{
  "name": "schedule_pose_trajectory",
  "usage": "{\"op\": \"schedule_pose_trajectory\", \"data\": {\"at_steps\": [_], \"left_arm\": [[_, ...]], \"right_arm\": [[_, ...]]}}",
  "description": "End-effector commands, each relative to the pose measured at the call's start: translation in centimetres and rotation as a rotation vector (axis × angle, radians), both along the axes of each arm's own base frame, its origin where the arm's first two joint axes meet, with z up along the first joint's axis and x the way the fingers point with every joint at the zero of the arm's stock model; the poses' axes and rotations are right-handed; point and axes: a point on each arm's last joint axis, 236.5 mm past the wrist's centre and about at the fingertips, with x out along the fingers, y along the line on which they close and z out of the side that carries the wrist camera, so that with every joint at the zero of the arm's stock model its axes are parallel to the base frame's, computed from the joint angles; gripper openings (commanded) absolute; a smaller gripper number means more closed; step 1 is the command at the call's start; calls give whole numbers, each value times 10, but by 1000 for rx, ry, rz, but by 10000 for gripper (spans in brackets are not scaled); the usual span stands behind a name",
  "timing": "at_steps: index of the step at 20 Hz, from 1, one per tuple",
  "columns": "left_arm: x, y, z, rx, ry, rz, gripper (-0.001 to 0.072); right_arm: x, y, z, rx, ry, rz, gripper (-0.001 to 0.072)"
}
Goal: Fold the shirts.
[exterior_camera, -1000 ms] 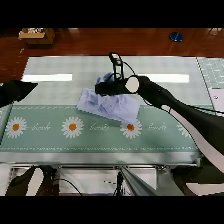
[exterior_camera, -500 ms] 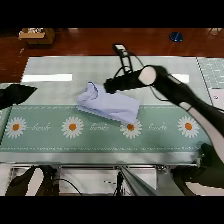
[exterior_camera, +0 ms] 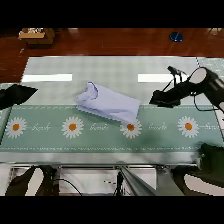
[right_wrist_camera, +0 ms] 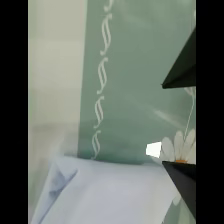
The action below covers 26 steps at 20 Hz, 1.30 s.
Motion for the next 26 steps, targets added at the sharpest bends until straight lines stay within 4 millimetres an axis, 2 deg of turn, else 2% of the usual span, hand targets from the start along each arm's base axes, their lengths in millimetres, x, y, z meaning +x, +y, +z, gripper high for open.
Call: {"op": "schedule_pose_trajectory", "data": {"at_steps": [1, 6, 10, 11, 12, 13, 14, 15, 16, 17, 19, 21, 23, 25, 26], "left_arm": [[0, 1, -1, 0, 3, 1, 17], [2, 1, -4, -5, 13, 1, 17], [2, 1, -4, -5, 13, 0, 17], [2, 1, -4, -5, 13, 1, 17], [2, 1, -4, -5, 13, 1, 17], [2, 1, -4, -5, 13, 1, 17], [2, 1, -4, -5, 13, 0, 17], [2, 1, -4, -5, 13, 1, 17], [2, 1, -4, -5, 13, 1, 17], [2, 1, -4, -5, 13, 1, 17], [2, 2, -4, -4, 10, 4, 17], [7, 7, -2, 3, -6, 27, 17], [15, 14, -3, 6, -16, 57, 17], [20, 18, -8, 0, -5, 69, 17], [21, 19, -12, -6, 8, 69, 17]], "right_arm": [[0, 32, -21, 204, 4, -184, 536], [9, 69, -40, 182, -94, -196, 536], [4, 89, -66, 203, -17, -238, 531], [3, 91, -71, 214, 6, -254, 511], [4, 93, -72, 226, 13, -265, 334], [8, 92, -68, 235, 1, -276, 61], [15, 92, -58, 247, -30, -270, 27], [25, 92, -41, 256, -95, -222, 27], [35, 91, -14, 269, -179, -158, 27], [44, 87, 15, 282, -251, -117, 27], [60, 66, 86, 284, -391, -81, 26], [69, 24, 155, 229, -525, -118, 27], [65, -32, 207, 129, -613, -225, 27], [42, -91, 235, 6, -630, -326, 27], [26, -116, 237, -50, -601, -369, 27]]}}
